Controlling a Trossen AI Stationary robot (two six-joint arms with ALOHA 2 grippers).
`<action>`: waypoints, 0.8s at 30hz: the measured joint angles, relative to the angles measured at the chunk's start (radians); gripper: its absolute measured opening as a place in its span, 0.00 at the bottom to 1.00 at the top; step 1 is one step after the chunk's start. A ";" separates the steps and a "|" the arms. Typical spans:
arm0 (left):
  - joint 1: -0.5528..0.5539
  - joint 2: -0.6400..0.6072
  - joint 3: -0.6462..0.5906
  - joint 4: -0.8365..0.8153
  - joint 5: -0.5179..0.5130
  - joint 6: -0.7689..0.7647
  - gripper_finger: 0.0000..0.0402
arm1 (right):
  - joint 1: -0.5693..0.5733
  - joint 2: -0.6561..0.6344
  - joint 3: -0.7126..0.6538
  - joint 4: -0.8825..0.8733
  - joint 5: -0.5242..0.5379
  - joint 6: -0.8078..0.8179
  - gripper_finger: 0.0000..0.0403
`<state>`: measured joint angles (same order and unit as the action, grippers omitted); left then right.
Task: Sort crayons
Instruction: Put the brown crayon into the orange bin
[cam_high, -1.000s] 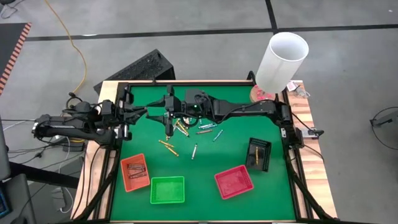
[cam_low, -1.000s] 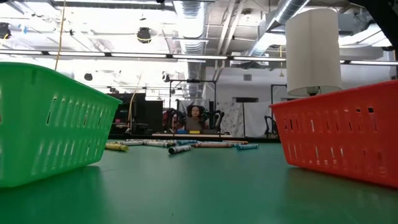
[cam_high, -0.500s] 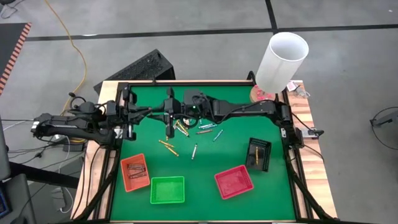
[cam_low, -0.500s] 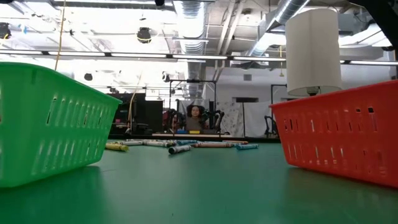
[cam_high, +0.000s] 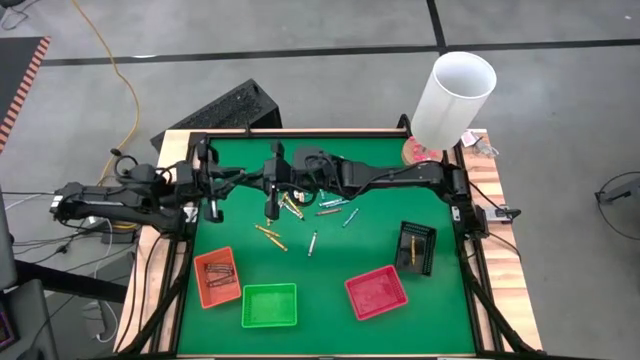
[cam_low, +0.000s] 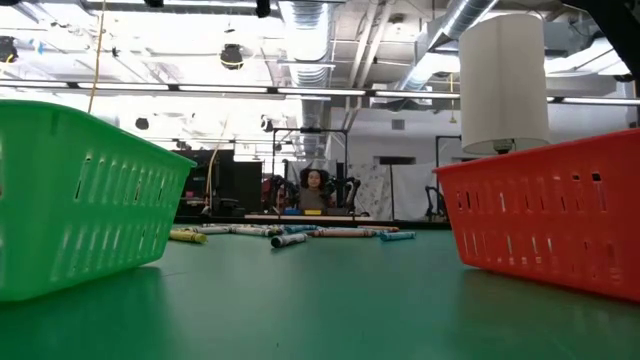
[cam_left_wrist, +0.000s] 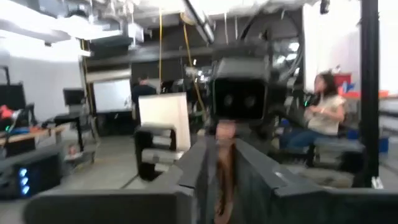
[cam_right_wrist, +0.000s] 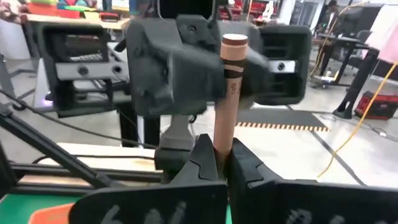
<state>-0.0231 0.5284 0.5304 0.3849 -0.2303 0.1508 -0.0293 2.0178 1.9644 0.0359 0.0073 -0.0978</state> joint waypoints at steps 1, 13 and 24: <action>0.000 -0.001 0.000 -0.017 -0.011 0.001 0.20 | 0.000 0.000 0.000 -0.012 0.001 0.001 0.01; 0.000 -0.043 0.026 -0.273 -0.053 -0.061 0.55 | -0.011 -0.003 0.000 -0.141 -0.002 0.008 0.00; 0.000 -0.195 0.036 -0.481 -0.125 -0.136 0.56 | -0.026 -0.004 -0.033 -0.315 0.007 0.072 0.00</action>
<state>-0.0227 0.3331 0.5663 -0.0961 -0.3549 0.0143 -0.0556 2.0140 1.9314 -0.2794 0.0148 -0.0260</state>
